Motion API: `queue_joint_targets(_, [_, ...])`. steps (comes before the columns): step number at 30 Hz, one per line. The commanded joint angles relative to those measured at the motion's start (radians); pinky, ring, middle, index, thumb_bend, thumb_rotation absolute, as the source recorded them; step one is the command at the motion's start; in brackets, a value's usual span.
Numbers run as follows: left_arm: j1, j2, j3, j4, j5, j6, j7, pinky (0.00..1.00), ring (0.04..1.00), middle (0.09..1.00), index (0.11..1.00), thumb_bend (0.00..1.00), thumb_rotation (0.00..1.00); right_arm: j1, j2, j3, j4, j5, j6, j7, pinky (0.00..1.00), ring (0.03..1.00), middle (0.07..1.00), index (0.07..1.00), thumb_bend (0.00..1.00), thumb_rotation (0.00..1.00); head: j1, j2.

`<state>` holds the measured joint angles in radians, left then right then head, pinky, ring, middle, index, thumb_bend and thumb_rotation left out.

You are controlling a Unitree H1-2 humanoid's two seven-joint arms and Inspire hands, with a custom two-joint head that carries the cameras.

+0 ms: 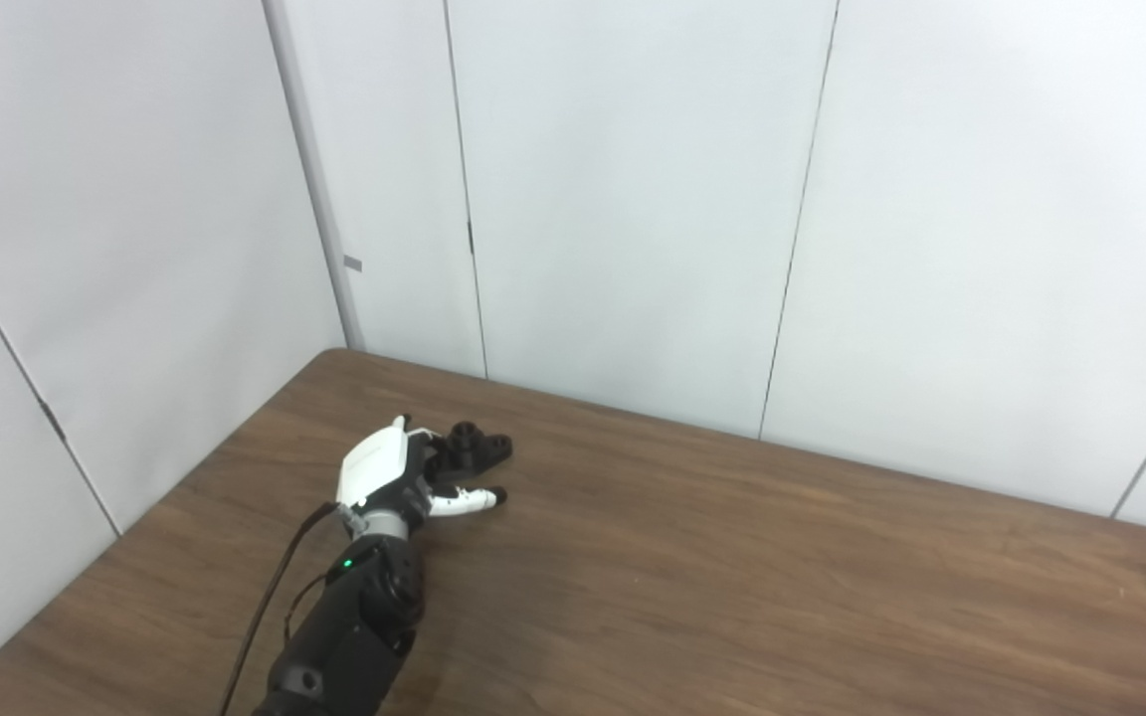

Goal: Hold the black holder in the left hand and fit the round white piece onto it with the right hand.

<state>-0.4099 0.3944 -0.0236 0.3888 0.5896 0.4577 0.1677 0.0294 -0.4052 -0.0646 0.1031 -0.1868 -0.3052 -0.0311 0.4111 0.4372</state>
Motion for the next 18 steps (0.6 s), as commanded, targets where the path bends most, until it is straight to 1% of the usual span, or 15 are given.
queue_joint_targets(1, [0.002, -0.006, -0.018, 0.017, -0.006, 0.007, -0.012, 1.00, 1.000, 1.000, 0.652, 0.92, 0.14, 0.072, 0.022, 0.020, 0.033, -0.016, 0.009, 0.013, 0.21, 0.621, 0.716, 0.668, 1.00, 0.93, -0.001, 0.001])
queue_joint_targets(2, [0.003, -0.004, -0.019, 0.022, -0.007, -0.003, -0.001, 1.00, 1.000, 1.000, 0.643, 0.91, 0.13, 0.073, 0.022, 0.019, 0.030, -0.016, 0.012, 0.013, 0.21, 0.620, 0.717, 0.669, 1.00, 0.93, -0.004, 0.003])
queue_joint_targets(3, [0.005, 0.001, -0.025, 0.029, -0.004, -0.020, 0.011, 1.00, 1.000, 1.000, 0.551, 0.68, 0.09, 0.073, 0.023, 0.019, 0.029, -0.016, 0.014, 0.013, 0.20, 0.627, 0.719, 0.669, 1.00, 0.93, -0.004, 0.003])
queue_joint_targets(4, [0.006, 0.006, -0.031, 0.035, -0.002, -0.032, 0.019, 1.00, 1.000, 0.996, 0.518, 0.61, 0.07, 0.073, 0.023, 0.019, 0.028, -0.016, 0.016, 0.013, 0.20, 0.629, 0.719, 0.670, 1.00, 0.93, -0.004, 0.003])
queue_joint_targets(5, [0.007, 0.010, -0.038, 0.042, 0.003, -0.046, 0.031, 1.00, 1.000, 0.993, 0.497, 0.56, 0.06, 0.072, 0.023, 0.019, 0.031, -0.016, 0.013, 0.013, 0.20, 0.630, 0.720, 0.671, 1.00, 0.93, -0.004, 0.002])
queue_joint_targets(7, [0.010, 0.015, -0.044, 0.050, 0.004, -0.064, 0.044, 1.00, 1.000, 0.956, 0.484, 0.53, 0.05, 0.071, 0.023, 0.019, 0.035, -0.013, 0.012, 0.014, 0.19, 0.638, 0.724, 0.672, 1.00, 0.93, -0.004, 0.002])
queue_joint_targets(10, [0.011, 0.018, -0.050, 0.058, -0.002, -0.076, 0.054, 1.00, 1.000, 0.934, 0.480, 0.52, 0.04, 0.073, 0.023, 0.019, 0.032, -0.011, 0.011, 0.015, 0.18, 0.640, 0.724, 0.671, 1.00, 0.93, -0.006, 0.002])
queue_joint_targets(13, [0.012, 0.019, -0.050, 0.062, -0.006, -0.084, 0.058, 1.00, 1.000, 0.929, 0.480, 0.52, 0.04, 0.074, 0.023, 0.019, 0.029, -0.015, 0.009, 0.013, 0.20, 0.641, 0.728, 0.678, 1.00, 0.93, -0.007, 0.004])
queue_joint_targets(18, [0.012, 0.020, -0.058, 0.069, -0.007, -0.092, 0.061, 1.00, 1.000, 0.930, 0.480, 0.52, 0.04, 0.074, 0.022, 0.019, 0.036, -0.020, 0.004, 0.008, 0.19, 0.652, 0.734, 0.688, 1.00, 0.93, -0.007, 0.004])
